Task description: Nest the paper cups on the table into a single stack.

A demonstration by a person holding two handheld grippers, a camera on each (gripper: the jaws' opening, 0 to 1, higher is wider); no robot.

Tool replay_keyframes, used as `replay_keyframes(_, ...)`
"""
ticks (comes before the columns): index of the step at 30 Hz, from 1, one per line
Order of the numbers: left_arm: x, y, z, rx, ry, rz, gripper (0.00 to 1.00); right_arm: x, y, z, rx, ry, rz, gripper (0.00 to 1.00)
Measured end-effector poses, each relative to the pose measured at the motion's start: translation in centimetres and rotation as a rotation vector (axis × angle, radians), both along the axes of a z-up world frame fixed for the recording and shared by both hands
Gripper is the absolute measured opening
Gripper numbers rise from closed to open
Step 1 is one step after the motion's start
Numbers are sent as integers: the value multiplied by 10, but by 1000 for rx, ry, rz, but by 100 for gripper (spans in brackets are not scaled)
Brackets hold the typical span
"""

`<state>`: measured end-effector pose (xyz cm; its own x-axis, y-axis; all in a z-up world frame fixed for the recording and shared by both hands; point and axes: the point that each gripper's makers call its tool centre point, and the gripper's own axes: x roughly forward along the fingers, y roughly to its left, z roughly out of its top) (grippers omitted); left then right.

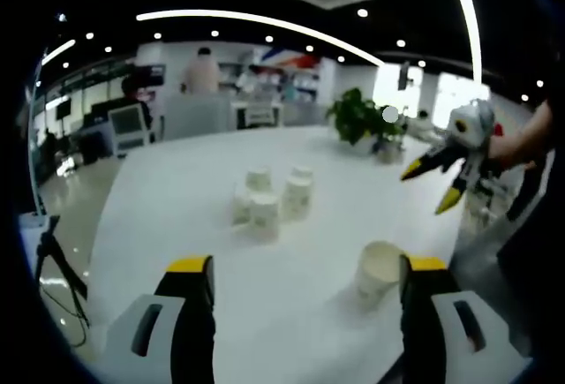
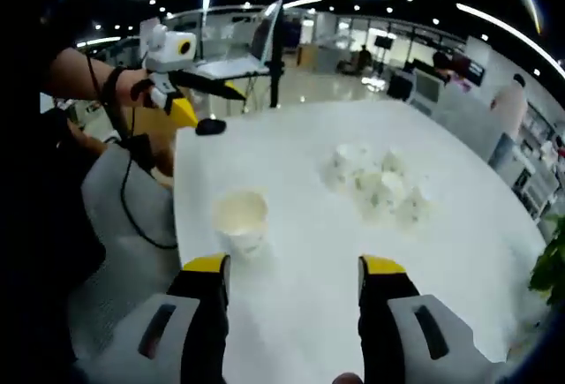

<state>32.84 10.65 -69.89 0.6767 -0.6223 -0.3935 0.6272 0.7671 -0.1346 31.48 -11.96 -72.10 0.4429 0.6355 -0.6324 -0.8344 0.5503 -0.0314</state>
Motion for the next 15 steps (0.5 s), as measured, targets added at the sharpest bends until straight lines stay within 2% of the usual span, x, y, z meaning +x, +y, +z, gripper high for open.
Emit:
replay_keyframes(3,2,-1,3,-15,-5,-4,85,1,-5,-1,28,15,-47,65)
replay_keyframes(8,5,1,7,-34,-4,9,85,3,-16,-5,26,14,-103,74)
replay_keyframes(12,4,3,7,-36,4,9,84,2,-26,-5,30,26,-149,76)
replay_keyframes(15,4,3,7,-35,8,5,84,3,-31,-2,32,2,-176,78)
